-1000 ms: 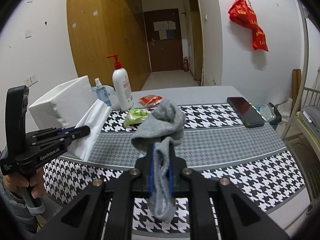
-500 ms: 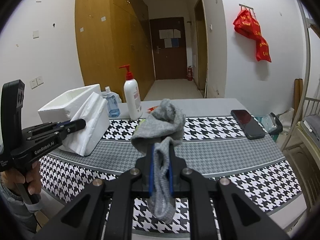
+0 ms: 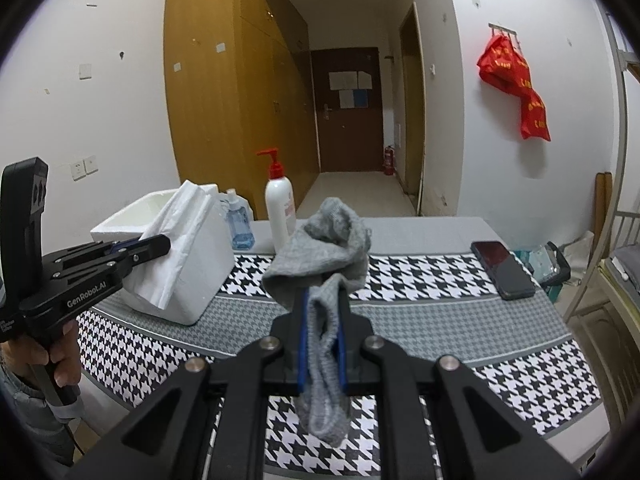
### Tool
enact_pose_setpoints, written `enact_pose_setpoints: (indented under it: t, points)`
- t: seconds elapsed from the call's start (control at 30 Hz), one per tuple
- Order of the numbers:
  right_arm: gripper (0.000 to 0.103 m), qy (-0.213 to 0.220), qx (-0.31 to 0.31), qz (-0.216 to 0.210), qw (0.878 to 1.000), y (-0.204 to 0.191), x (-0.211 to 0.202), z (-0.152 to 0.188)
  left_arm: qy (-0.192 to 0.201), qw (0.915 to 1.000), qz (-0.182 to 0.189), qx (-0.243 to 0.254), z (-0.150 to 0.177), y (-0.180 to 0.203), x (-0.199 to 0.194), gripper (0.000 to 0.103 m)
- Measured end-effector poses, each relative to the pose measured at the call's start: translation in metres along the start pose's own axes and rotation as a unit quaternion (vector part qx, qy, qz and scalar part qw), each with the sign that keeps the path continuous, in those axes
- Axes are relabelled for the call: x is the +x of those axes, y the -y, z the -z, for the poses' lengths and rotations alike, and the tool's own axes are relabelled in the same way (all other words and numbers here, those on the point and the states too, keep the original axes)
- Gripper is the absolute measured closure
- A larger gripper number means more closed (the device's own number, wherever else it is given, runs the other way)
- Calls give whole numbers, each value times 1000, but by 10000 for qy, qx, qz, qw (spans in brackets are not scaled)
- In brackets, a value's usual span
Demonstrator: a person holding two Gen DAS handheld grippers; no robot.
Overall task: Organize soft objects
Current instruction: 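Lift the mask and sock with both grippers and carry them toward the foam box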
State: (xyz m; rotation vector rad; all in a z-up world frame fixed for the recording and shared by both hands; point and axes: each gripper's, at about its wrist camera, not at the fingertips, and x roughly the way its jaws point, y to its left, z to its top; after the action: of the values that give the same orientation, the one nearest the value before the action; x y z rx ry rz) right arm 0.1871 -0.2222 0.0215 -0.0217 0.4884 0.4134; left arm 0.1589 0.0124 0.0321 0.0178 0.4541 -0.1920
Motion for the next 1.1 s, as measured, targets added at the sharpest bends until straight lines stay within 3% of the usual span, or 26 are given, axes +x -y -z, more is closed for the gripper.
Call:
enact_pose_setpoints:
  t: [0.53,1.1]
  points:
    - [88,295,-210,-484,9982,-20,6,-15,309,9981,-539,32,-14,-17,-26,97]
    - [88,309,-291,-700,9966,-51,26,-33,515,9953,-804,-129,-24,-55,-42,97]
